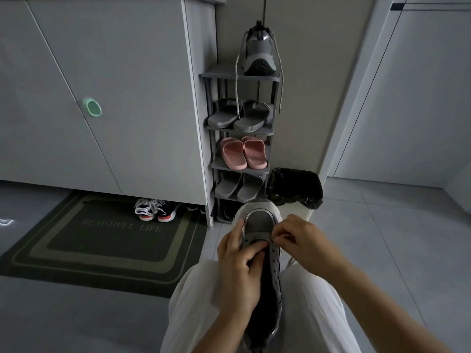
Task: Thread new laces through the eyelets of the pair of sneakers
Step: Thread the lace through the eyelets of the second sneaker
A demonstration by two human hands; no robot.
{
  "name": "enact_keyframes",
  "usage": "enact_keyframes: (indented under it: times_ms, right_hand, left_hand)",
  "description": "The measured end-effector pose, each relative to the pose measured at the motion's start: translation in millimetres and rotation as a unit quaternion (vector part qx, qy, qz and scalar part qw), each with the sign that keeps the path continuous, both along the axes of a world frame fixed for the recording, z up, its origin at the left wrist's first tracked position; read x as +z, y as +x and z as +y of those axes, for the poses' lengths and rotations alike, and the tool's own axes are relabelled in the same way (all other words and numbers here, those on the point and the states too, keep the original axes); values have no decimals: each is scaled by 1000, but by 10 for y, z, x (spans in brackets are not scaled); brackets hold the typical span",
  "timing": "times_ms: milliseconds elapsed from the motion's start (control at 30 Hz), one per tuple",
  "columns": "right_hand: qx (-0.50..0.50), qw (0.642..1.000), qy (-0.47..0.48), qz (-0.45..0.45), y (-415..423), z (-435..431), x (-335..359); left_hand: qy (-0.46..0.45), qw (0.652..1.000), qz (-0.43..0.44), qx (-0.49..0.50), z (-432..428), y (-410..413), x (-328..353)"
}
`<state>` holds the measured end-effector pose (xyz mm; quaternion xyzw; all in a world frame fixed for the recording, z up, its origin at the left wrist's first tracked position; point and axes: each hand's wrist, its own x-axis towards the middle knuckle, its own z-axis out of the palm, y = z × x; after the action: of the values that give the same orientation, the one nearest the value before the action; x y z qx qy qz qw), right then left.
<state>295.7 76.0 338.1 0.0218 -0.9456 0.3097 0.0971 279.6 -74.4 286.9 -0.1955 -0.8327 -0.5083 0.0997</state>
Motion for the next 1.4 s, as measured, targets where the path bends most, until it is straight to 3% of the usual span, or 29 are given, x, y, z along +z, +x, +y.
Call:
enact_keyframes:
  times_ms: [133, 200, 300, 500, 600, 967, 1233, 1333, 1400]
  right_hand:
    - [-105, 986, -124, 31, 112, -110, -164]
    - [-117, 983, -123, 69, 139, -150, -195]
    - [-131, 985, -70, 89, 163, -190, -176]
    - [-154, 981, 115, -29, 298, -489, -47]
    - [-168, 974, 146, -34, 302, -556, -75]
    - [-144, 989, 18, -30, 239, -364, -108]
    - [-130, 986, -96, -52, 317, -305, -163]
    - [-126, 986, -88, -58, 339, -268, -189]
    - [-107, 993, -41, 6, 343, -300, -214]
  left_hand:
    - [-19, 999, 31, 18, 1, -19, 19]
    - [-38, 997, 51, 38, 30, -30, 36]
    - [-44, 997, 50, 46, 68, -65, 61]
    - [-45, 999, 11, 5, 16, -90, 86]
    - [-51, 998, 6, -22, -19, -105, 125]
    - [-173, 976, 128, 23, 151, -125, 185]
    - [-194, 960, 203, -4, -12, -168, 211]
    - [-154, 965, 211, -18, -227, -147, 204]
    - [-151, 963, 224, -12, -377, -139, 245]
